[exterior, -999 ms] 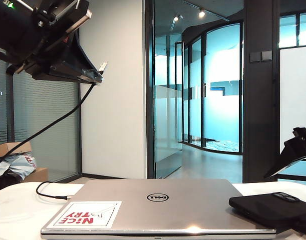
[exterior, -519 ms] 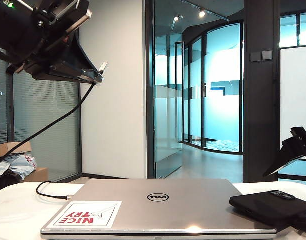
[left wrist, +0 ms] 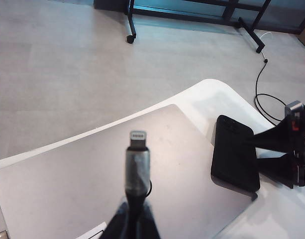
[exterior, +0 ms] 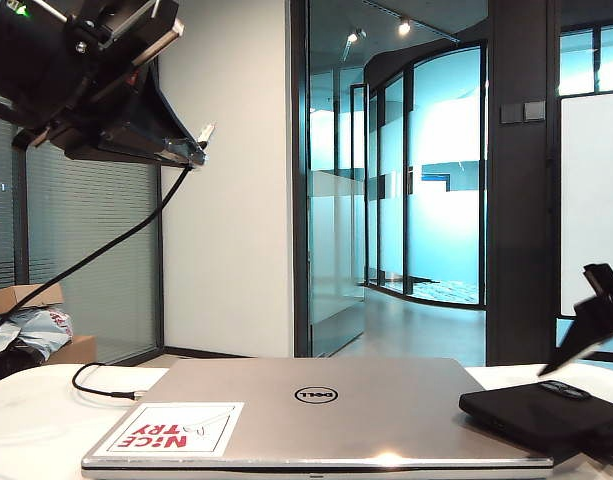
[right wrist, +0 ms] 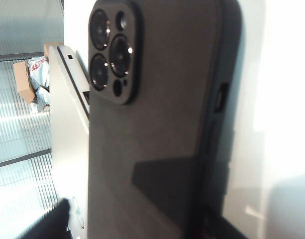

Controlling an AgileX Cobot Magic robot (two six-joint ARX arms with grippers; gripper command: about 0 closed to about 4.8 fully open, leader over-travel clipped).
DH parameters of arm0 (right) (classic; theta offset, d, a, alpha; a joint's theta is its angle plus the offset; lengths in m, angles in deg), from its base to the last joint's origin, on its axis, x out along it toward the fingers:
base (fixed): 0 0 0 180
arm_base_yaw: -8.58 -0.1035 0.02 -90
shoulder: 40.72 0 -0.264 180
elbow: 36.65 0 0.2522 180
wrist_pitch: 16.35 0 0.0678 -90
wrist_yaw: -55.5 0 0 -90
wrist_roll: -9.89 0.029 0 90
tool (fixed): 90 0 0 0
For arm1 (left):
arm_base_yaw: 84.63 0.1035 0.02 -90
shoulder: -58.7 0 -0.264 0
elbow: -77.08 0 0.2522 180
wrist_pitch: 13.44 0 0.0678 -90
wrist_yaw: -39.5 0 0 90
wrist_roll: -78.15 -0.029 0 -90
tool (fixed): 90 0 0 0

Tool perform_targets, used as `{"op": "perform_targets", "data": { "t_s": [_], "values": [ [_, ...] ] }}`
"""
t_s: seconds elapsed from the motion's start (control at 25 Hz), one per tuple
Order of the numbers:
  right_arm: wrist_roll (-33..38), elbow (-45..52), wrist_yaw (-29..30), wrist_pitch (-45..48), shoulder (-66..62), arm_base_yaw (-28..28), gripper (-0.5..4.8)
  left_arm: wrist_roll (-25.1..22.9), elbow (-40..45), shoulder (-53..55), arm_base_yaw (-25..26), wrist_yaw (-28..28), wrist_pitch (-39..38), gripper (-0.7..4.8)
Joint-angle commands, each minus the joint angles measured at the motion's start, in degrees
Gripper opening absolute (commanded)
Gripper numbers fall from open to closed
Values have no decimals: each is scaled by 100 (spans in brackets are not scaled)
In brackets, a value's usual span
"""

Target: Pick up the charging cable and the phone, plug the charging cable into the charging port on the phone, and finally place them back on the table.

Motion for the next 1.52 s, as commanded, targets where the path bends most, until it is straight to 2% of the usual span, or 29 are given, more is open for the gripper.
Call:
{"op": "perform_targets", "data": {
  "t_s": [0.04, 0.24, 0.28, 0.32, 0.44, 0.64, 0.84, 1.0, 1.12, 1.24, 1.36, 1.52],
  "values": [
    [-13, 24, -236, -468, -20, 0, 224, -50, -20, -11, 0, -22, 81, -6],
    [-13, 24, -304, -509, -20, 0, 70, -48, -20, -11, 0, -22, 79, -6],
    [-15, 24, -306, -509, -20, 0, 9, -50, -20, -11, 0, -20, 76, -6],
    [-17, 24, -330, -507, -20, 0, -8, -48, -20, -11, -2, -22, 76, -6],
    [-61, 24, -332, -474, -20, 0, -8, -50, -20, -11, 0, -22, 66, -6],
    [-647, 24, -118, -236, 92, 0, -9, -50, -20, -11, -2, -20, 63, -6],
    [-960, 26, -155, -723, 1027, 0, -9, -48, -20, -11, -2, -20, 61, -6],
    [-1276, 17, -330, -1829, 2100, 0, -9, -46, -20, -11, -2, -22, -50, -6],
    [-1790, -85, -442, -3139, 3018, -2, -9, -48, -15, -11, -2, -20, -140, -6],
    [-2577, -415, -612, -4791, 3773, -9, -9, -48, -15, -9, -2, -20, -155, -6],
    [-3884, -1174, -756, -6994, 4398, -13, -9, -48, -15, -9, -4, -22, -153, -6],
    [-4380, -1714, -951, -8122, 4374, -48, -9, -48, -13, -4, -4, -22, -157, -6]
  ]
}}
